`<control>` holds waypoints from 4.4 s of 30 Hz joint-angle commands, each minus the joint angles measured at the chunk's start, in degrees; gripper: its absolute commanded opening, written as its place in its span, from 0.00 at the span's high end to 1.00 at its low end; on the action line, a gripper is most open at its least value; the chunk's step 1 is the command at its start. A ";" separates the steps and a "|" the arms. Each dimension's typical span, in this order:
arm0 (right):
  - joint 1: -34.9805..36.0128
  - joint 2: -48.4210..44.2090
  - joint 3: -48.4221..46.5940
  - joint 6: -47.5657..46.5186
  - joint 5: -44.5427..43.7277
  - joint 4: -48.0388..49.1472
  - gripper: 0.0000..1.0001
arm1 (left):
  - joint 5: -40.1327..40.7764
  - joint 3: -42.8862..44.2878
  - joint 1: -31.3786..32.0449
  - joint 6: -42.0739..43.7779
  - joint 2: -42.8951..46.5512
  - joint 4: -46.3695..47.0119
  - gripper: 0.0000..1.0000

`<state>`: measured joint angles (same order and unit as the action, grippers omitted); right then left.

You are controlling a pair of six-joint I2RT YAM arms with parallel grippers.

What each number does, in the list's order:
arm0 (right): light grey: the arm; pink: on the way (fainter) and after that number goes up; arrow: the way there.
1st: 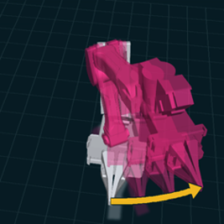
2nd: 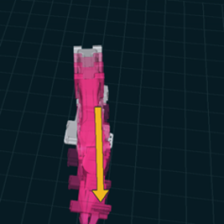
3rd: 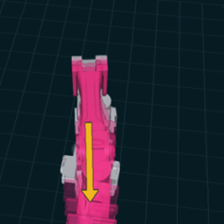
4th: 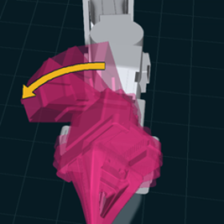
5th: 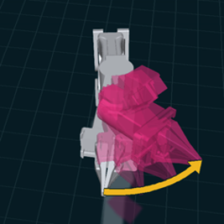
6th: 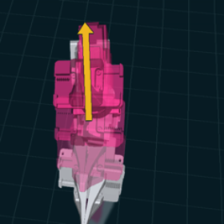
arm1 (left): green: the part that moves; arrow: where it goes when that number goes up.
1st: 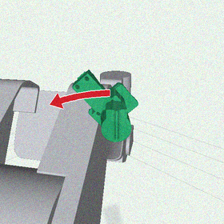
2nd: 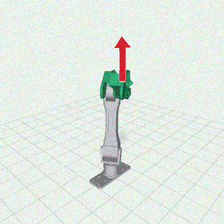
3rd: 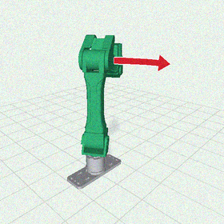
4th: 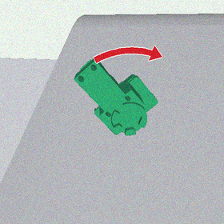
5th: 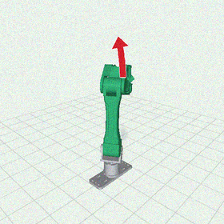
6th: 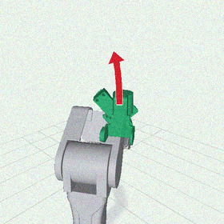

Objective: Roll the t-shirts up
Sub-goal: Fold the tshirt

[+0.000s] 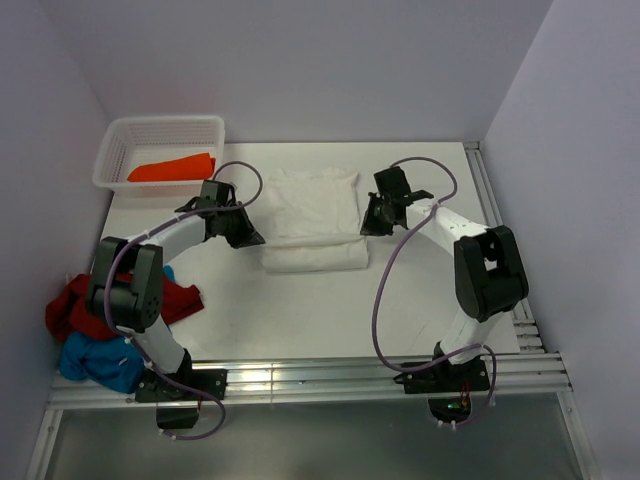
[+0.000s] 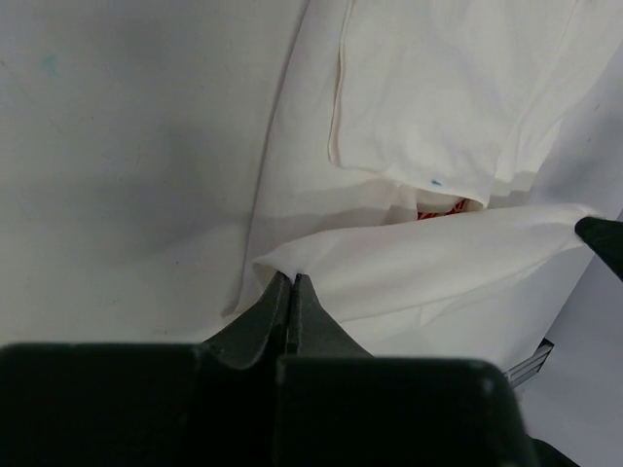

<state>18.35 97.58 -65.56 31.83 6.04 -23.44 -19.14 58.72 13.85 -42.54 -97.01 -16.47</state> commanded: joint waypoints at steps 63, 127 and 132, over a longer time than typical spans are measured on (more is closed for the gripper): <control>12.67 -21.47 30.93 7.19 -23.96 30.73 0.44 | 16.41 -34.45 10.50 0.44 25.03 37.73 0.25; 22.69 -19.61 31.80 14.48 -27.41 16.59 1.00 | 17.73 -31.74 15.33 0.71 21.85 23.18 1.00; 23.92 -24.36 34.70 17.29 -25.21 12.72 1.00 | 17.03 -33.40 15.42 0.10 27.57 18.23 1.00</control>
<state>41.58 76.12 -32.64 46.63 -19.42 -5.65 -1.28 26.28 29.12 -41.65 -73.23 6.98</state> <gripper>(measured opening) 0.022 0.033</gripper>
